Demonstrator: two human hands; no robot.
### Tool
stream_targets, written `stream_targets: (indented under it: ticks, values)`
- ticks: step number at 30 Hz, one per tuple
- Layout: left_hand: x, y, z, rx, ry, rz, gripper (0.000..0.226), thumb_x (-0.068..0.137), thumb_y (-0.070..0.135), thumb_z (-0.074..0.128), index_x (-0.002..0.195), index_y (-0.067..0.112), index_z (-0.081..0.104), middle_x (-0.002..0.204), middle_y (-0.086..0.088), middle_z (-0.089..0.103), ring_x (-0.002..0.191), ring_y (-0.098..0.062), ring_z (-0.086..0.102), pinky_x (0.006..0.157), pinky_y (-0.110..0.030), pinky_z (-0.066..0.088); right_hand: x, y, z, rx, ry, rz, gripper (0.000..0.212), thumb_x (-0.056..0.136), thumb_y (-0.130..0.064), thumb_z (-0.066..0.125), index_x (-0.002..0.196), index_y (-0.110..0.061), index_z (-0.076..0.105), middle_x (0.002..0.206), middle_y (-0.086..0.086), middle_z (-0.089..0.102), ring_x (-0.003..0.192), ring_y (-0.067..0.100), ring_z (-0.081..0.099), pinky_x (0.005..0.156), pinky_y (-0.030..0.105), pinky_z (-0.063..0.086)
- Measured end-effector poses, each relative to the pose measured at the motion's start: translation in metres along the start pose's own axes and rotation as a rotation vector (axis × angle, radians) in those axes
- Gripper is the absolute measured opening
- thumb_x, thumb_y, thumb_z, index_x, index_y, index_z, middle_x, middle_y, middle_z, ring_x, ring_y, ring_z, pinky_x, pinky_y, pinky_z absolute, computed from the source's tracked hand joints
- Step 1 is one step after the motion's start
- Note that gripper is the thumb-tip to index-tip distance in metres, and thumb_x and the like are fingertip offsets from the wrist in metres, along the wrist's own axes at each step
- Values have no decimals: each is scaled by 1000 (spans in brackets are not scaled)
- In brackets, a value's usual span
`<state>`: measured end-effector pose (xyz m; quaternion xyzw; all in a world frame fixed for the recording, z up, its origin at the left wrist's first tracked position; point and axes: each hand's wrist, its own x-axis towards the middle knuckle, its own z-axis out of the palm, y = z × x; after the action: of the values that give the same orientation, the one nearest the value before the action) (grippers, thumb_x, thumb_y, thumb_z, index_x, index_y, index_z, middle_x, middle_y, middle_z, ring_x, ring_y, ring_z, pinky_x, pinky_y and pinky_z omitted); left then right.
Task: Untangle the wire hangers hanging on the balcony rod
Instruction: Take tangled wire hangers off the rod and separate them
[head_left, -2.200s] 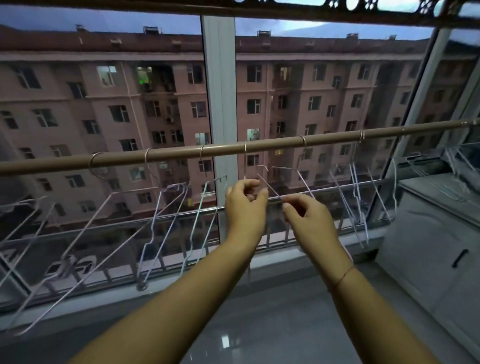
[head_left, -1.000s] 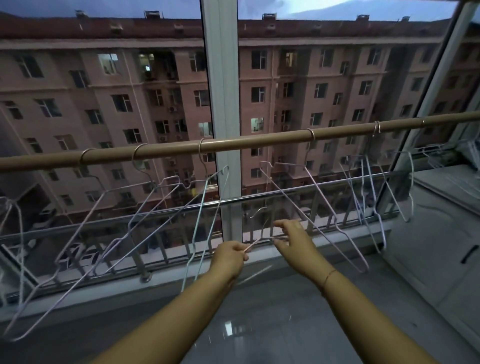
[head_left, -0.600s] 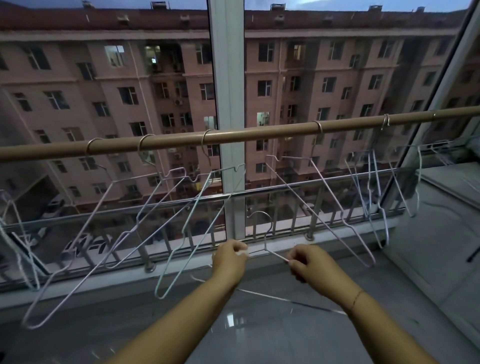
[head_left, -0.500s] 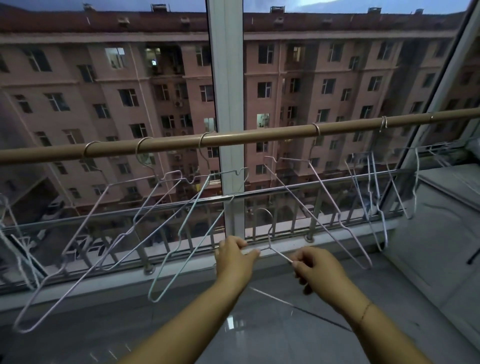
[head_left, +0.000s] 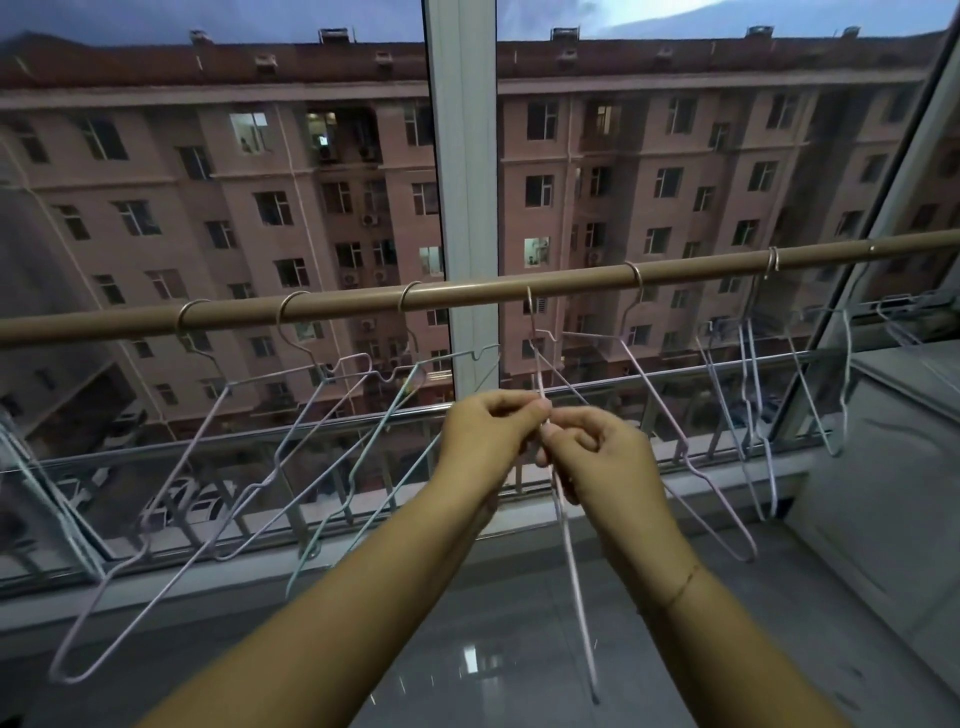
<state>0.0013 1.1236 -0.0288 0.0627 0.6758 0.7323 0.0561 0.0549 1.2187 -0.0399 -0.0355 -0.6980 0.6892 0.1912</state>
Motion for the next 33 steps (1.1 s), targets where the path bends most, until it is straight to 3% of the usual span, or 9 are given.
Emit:
stream_targets:
  ticks: [3,5,10,15,19,23,27,30,33]
  values:
    - [8,16,-9,-15,34,48,9,83,5,67,91,3,70,74,-7,68,53,-8,60,58,-24,55,11,-10,14,20,-2,-42,11,88,-8,57,93,-4,66,57,2,62,42,-3,50,41,11,38]
    - [12,23,-15,-38,57,70,10,83,4,66,92,0,69,73,-7,68,49,-6,60,54,-23,53,18,-15,24,40,-22,-57,11,88,-8,57,93,-4,66,58,3,62,42,-2,51,41,11,39]
    - [23,22,-36,-18,124,59,8,86,9,64,90,11,70,91,-10,71,77,-16,67,60,-20,53,32,-14,45,-1,-76,-26,11,88,-11,57,91,-6,66,59,7,61,42,0,50,40,14,40]
    - [29,13,-45,30,209,54,15,84,3,65,97,11,64,95,-12,67,87,-23,65,73,-27,55,36,2,56,-81,-113,51,13,88,-15,56,92,-8,67,62,4,63,46,6,51,45,20,40]
    - [29,16,-40,149,234,177,20,84,9,64,101,20,60,100,-9,60,92,-19,61,70,-21,50,36,10,51,-123,-118,52,13,89,-18,55,90,-14,67,70,6,64,53,8,55,47,18,44]
    - [23,29,-21,180,149,350,17,86,9,62,96,22,62,86,-2,56,77,-10,56,65,-18,52,36,10,31,-126,-80,28,12,89,-20,55,91,-19,66,76,1,67,66,9,62,53,14,46]
    - [22,37,15,145,15,365,13,86,7,61,93,17,64,80,3,59,65,7,58,53,-4,45,40,4,-4,-154,5,-36,13,88,-22,55,94,-20,67,82,-1,69,74,10,64,62,21,48]
    - [22,37,48,153,-39,341,13,86,10,62,95,19,64,89,3,63,78,-1,61,55,-4,46,44,-6,-42,-230,95,-129,13,87,-24,57,96,-24,66,85,-7,67,78,5,64,63,16,48]
    - [24,36,88,160,-85,323,15,87,15,62,98,23,64,95,6,65,88,-4,62,62,-13,49,52,-13,-88,-275,191,-186,13,87,-23,57,97,-23,65,86,-9,66,81,5,63,66,18,50]
